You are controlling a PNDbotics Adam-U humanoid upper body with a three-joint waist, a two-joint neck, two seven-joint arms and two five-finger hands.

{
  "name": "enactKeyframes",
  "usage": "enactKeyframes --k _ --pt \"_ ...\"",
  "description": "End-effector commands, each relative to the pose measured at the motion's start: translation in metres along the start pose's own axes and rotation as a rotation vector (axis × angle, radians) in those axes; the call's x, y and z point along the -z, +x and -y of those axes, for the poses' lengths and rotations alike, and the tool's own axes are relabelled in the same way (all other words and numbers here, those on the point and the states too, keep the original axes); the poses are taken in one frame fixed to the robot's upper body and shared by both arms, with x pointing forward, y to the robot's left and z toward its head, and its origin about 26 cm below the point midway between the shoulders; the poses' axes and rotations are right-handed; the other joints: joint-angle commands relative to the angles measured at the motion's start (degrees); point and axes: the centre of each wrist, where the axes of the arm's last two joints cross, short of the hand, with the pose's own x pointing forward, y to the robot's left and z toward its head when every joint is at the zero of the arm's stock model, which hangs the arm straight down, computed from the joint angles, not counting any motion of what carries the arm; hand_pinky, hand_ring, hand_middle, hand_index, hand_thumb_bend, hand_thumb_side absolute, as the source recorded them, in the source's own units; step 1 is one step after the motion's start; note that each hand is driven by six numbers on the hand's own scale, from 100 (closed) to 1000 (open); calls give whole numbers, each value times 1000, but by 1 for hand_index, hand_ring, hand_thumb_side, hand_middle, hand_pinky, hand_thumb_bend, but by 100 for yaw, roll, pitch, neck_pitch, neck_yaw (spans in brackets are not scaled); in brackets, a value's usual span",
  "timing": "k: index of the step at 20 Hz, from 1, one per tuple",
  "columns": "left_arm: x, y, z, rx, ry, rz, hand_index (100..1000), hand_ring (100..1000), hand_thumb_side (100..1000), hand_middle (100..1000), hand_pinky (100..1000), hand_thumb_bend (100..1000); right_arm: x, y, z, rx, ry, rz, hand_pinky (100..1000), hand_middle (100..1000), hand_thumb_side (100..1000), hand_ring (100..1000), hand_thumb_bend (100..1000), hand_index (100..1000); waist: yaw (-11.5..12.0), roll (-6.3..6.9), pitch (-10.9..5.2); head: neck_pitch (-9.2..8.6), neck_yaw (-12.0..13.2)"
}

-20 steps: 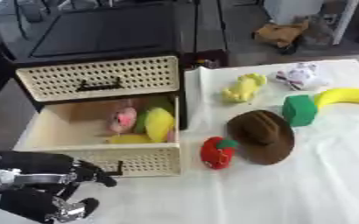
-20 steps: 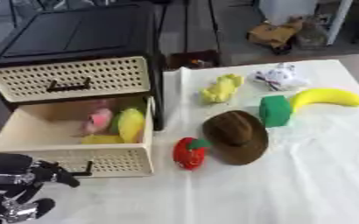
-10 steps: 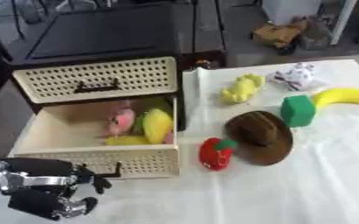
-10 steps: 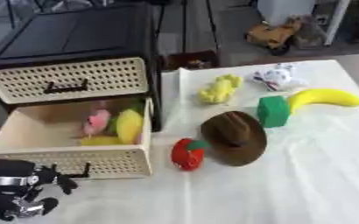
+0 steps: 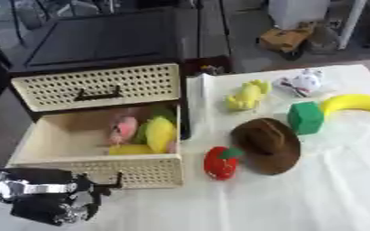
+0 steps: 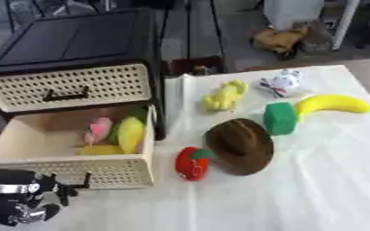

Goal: Pick up objects from table and place into drawer.

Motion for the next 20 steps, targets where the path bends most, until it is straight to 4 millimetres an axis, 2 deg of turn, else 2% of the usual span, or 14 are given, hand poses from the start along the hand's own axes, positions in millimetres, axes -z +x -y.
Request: enactKeyframes --k 1,7,12,20 --pt "-8 -6 -8 15 46 -29 1000 406 1000 858 291 100 7 7 1 -3 4 35 497 504 602 589 100 556 -7 -29 -67 -103 -4" --pt "-6 -13 -8 23 73 -31 1000 414 1000 891 296 100 6 7 1 -5 -1 29 496 504 603 588 100 554 -12 -14 -46 -154 -13" --pt "-2 -22 -7 -23 97 5 1000 400 1000 860 280 100 6 6 1 -11 -5 25 495 505 605 588 100 553 -28 -3 -25 -150 -7" --pt "-8 -7 -20 -8 113 137 1000 389 1000 845 265 100 6 7 -3 -16 -12 16 495 505 603 588 100 552 -14 5 -24 -150 -24"
